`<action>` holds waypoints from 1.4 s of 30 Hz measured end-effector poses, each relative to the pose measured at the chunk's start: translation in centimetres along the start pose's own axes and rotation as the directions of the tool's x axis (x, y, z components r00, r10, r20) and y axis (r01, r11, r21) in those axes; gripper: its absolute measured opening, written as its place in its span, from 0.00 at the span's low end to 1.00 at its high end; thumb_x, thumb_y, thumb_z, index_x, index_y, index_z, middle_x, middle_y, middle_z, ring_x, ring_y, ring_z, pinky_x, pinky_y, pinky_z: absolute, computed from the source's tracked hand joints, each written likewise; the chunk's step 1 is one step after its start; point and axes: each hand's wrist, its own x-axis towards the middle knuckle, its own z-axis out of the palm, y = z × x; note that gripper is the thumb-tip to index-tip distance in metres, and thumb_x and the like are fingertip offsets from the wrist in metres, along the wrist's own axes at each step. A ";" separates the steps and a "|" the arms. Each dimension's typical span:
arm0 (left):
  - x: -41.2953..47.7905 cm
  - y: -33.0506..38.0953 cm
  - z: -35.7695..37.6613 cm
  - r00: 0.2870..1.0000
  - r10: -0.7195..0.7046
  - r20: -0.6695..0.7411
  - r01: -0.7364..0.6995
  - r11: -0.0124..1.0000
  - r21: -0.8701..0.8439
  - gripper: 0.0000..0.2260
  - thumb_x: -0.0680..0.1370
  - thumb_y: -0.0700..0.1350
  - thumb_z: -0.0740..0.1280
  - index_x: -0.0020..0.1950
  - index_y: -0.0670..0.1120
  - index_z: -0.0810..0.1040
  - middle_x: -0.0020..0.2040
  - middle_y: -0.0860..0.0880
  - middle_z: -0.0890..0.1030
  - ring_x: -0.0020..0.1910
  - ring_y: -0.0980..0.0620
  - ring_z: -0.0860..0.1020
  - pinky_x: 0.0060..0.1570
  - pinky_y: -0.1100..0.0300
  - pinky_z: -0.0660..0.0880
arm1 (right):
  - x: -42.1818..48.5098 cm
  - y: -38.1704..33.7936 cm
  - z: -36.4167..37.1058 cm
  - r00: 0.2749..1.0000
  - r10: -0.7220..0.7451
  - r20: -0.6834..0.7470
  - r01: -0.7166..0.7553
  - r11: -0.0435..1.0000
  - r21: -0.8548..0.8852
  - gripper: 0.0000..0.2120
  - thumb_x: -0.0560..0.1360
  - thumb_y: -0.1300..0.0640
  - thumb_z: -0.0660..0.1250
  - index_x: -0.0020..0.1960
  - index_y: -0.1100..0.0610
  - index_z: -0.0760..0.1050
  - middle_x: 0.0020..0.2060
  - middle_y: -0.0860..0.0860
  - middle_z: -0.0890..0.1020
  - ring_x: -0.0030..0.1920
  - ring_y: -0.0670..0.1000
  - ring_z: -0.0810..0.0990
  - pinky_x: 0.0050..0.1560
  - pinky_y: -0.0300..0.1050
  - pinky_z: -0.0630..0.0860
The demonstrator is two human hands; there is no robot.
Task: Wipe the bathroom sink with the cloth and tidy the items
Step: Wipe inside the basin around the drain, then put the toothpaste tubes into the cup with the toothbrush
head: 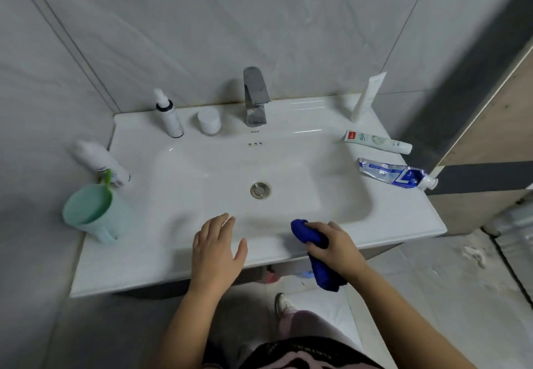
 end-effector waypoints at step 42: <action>6.9 19.6 5.4 0.991 -0.118 0.061 0.109 0.984 0.143 0.23 0.71 0.54 0.56 0.53 0.40 0.80 0.53 0.44 0.81 0.50 0.43 0.80 0.48 0.48 0.76 | 7.0 17.4 -16.4 0.933 -0.356 0.060 0.346 0.836 -0.426 0.21 0.61 0.48 0.73 0.51 0.55 0.79 0.40 0.56 0.77 0.37 0.59 0.78 0.34 0.51 0.77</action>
